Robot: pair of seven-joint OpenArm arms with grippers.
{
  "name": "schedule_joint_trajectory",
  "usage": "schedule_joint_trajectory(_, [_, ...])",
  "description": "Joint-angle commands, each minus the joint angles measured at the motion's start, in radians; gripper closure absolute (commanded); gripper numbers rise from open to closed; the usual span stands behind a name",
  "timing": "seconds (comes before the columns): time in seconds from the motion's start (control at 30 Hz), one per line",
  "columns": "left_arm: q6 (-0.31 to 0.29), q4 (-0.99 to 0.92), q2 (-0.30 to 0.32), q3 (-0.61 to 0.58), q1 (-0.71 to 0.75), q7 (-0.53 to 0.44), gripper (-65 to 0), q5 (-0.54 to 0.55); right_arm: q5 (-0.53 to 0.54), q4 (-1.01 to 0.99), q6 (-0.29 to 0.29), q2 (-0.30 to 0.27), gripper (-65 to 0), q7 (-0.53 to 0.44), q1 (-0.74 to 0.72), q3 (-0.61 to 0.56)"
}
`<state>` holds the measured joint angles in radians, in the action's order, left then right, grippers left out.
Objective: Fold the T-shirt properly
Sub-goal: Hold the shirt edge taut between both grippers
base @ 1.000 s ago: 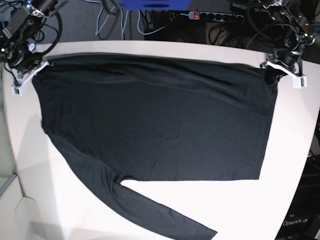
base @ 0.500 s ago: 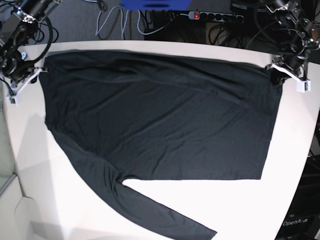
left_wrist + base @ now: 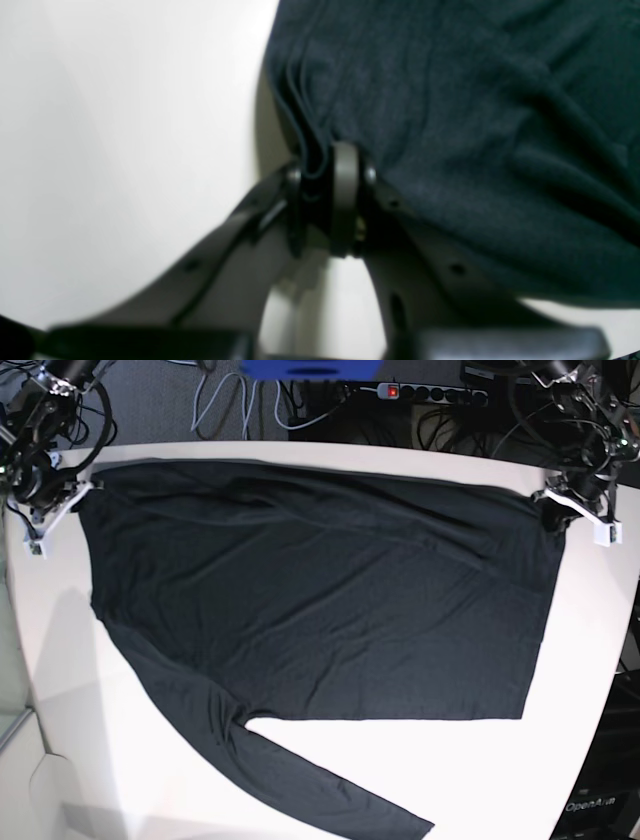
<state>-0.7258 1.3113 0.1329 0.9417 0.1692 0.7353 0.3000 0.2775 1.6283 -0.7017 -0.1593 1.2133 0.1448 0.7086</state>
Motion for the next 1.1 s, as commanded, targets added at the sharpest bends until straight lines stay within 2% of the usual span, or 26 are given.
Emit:
schedule_joint_trajectory(0.0, [0.028,-0.005,0.004,0.001,0.011,0.062,-5.8,-0.069,0.012,0.013,0.004,-0.007,-0.4,0.020,-0.012,0.001])
schedule_joint_trajectory(0.1, [0.028,-0.005,0.004,0.001,0.013,0.062,-5.8,-0.069,0.012,0.013,0.004,-0.013,-0.4,0.130,-0.026,0.001])
schedule_joint_trajectory(0.2, [0.028,-0.005,0.004,0.001,0.013,0.062,-5.8,-0.069,0.012,0.011,0.004,-0.030,0.0,0.181,-0.061,0.000])
schedule_joint_trajectory(0.3, [0.028,-0.005,0.004,0.001,0.013,0.062,-5.8,-0.069,0.013,0.014,0.004,-0.024,0.0,0.182,-0.086,0.013])
schedule_joint_trajectory(0.4, [0.028,-0.006,0.004,0.001,0.013,0.062,-5.8,-0.069,0.013,0.016,0.004,0.020,0.0,0.181,-0.100,0.082])
schedule_joint_trajectory(0.47, [0.028,-0.006,0.004,0.001,0.014,0.062,-5.8,-0.069,0.015,0.020,0.004,0.028,0.0,0.165,-0.098,0.093])
schedule_joint_trajectory(0.57, [0.028,-0.006,0.004,0.003,0.014,0.062,-5.8,-0.069,0.015,0.020,0.004,0.027,0.0,0.127,-0.087,0.070])
schedule_joint_trajectory(0.83, [0.028,-0.006,0.004,0.001,0.014,0.062,-5.8,-0.069,0.018,0.020,0.004,0.004,-0.2,0.138,-0.053,0.058])
schedule_joint_trajectory(0.93, [0.028,-0.006,0.004,0.001,0.014,0.062,-5.8,-0.069,0.016,0.020,0.004,-0.007,-6.6,0.138,-0.052,0.064])
schedule_joint_trajectory(1.07, [0.028,-0.006,0.004,0.001,0.014,0.062,-5.8,-0.069,0.018,0.020,0.004,-0.007,-19.3,0.138,-0.035,0.067])
